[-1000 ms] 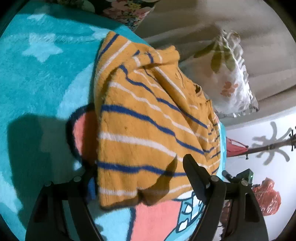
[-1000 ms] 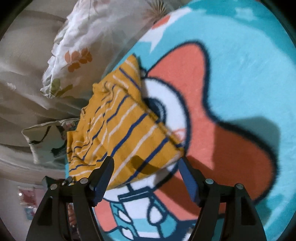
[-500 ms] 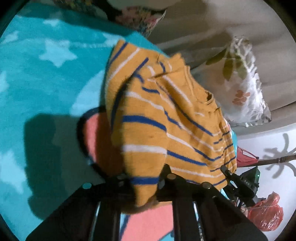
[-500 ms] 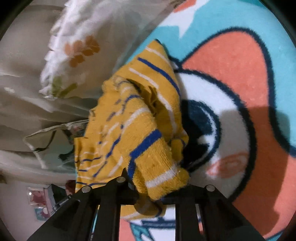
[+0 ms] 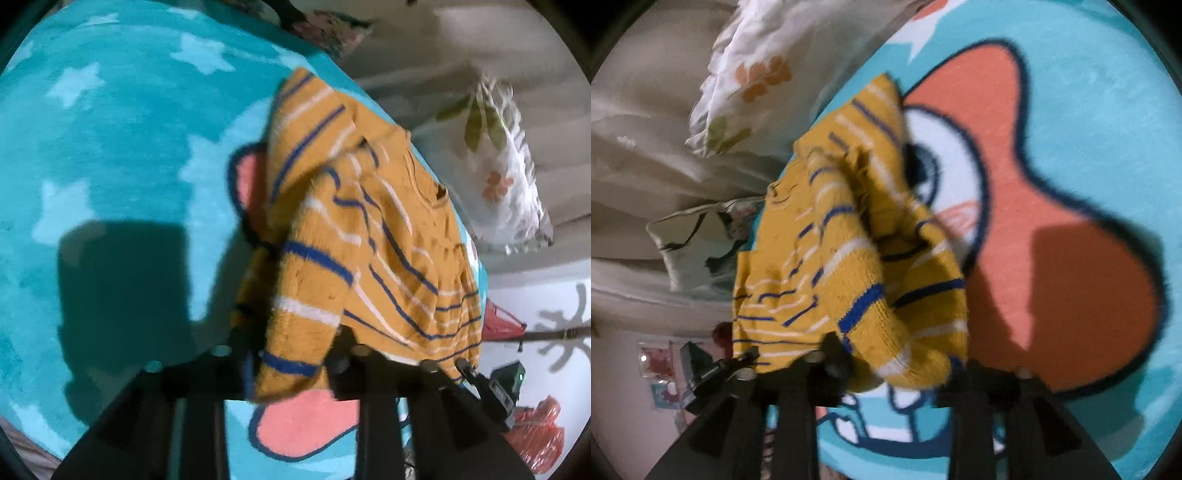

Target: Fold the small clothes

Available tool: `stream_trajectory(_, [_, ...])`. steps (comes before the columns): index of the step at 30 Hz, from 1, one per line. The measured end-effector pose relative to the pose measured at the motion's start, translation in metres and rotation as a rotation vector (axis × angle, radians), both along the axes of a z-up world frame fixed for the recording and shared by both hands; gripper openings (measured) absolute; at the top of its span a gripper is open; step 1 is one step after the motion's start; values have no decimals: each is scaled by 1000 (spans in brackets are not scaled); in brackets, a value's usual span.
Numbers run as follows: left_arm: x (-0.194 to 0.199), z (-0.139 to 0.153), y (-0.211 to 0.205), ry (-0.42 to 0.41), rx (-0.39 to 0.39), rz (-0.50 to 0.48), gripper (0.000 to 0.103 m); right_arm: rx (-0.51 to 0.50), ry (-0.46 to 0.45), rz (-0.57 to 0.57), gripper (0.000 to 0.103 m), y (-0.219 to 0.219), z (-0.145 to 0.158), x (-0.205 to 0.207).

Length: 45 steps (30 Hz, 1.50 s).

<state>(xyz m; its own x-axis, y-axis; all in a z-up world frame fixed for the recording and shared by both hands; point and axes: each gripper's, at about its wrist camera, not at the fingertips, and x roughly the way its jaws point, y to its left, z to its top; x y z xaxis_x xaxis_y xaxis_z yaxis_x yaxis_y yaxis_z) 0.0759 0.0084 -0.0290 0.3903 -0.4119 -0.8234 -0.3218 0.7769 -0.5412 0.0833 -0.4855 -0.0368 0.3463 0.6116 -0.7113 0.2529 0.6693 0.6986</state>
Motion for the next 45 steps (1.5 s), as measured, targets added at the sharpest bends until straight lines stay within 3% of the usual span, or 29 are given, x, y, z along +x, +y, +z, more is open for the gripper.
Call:
stream_trajectory(3, [-3, 18, 21, -32, 65, 17, 39, -54, -47, -12, 55, -21, 20, -13])
stream_trajectory(9, [-11, 61, 36, -122, 208, 46, 42, -195, -134, -106, 57, -64, 65, -22])
stream_trajectory(14, [18, 84, -10, -235, 250, -111, 58, -232, -246, 45, 56, -10, 96, 19])
stream_trajectory(18, [61, 64, -50, -241, 252, -214, 58, -282, -259, 201, 54, 59, 83, 69])
stream_trajectory(21, [94, 36, -55, -167, 278, -227, 58, -320, -223, 265, 54, 96, 58, 106])
stream_trajectory(23, [111, 22, -51, -133, 301, -225, 58, -379, -184, 283, 54, 110, 41, 127])
stream_trajectory(28, [133, 15, -33, -128, 233, -197, 58, -476, -131, 261, 53, 117, 14, 159])
stream_trajectory(33, [143, 11, -15, -131, 150, -173, 58, -528, -118, 230, 53, 122, 13, 180])
stream_trajectory(36, [148, 10, -1, -110, 172, -136, 58, -571, -119, 244, 53, 127, 16, 185])
stream_trajectory(38, [145, 12, 9, -108, 117, -124, 58, -586, -117, 249, 53, 129, 20, 186])
stream_trajectory(45, [105, 43, 14, -123, 264, -92, 64, -573, -163, 229, 62, 123, 57, 162])
